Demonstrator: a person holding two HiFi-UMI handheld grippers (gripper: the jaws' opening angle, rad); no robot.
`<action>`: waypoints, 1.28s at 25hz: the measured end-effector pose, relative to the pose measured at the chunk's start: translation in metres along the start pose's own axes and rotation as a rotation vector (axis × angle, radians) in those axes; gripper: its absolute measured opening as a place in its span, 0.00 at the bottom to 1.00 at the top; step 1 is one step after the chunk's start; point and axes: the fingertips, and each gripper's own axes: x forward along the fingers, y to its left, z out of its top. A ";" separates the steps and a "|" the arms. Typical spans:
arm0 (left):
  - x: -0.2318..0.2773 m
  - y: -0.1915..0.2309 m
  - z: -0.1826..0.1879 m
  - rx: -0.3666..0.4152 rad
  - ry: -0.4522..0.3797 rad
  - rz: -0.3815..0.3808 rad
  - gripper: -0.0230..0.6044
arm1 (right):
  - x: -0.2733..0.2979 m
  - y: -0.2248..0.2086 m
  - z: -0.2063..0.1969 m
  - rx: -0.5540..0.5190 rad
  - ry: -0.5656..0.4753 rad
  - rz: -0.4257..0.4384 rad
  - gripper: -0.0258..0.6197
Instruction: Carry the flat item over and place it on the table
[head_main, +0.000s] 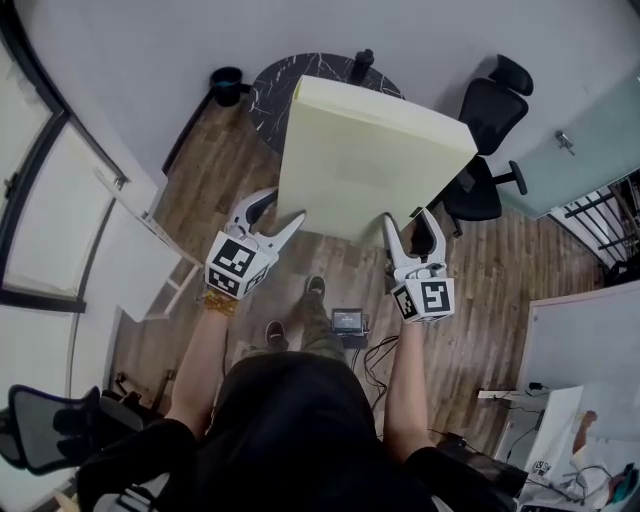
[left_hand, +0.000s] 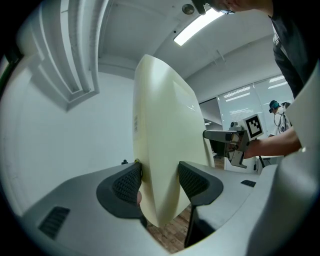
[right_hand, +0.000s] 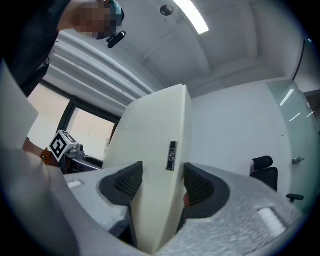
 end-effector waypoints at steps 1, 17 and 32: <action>0.002 0.002 -0.001 0.000 0.001 0.003 0.41 | 0.002 -0.002 -0.002 0.002 0.000 0.002 0.44; 0.066 0.051 -0.012 0.003 0.031 0.069 0.41 | 0.076 -0.053 -0.039 0.045 -0.004 0.067 0.44; 0.183 0.104 -0.020 -0.055 0.061 0.133 0.41 | 0.174 -0.152 -0.075 0.067 0.002 0.150 0.44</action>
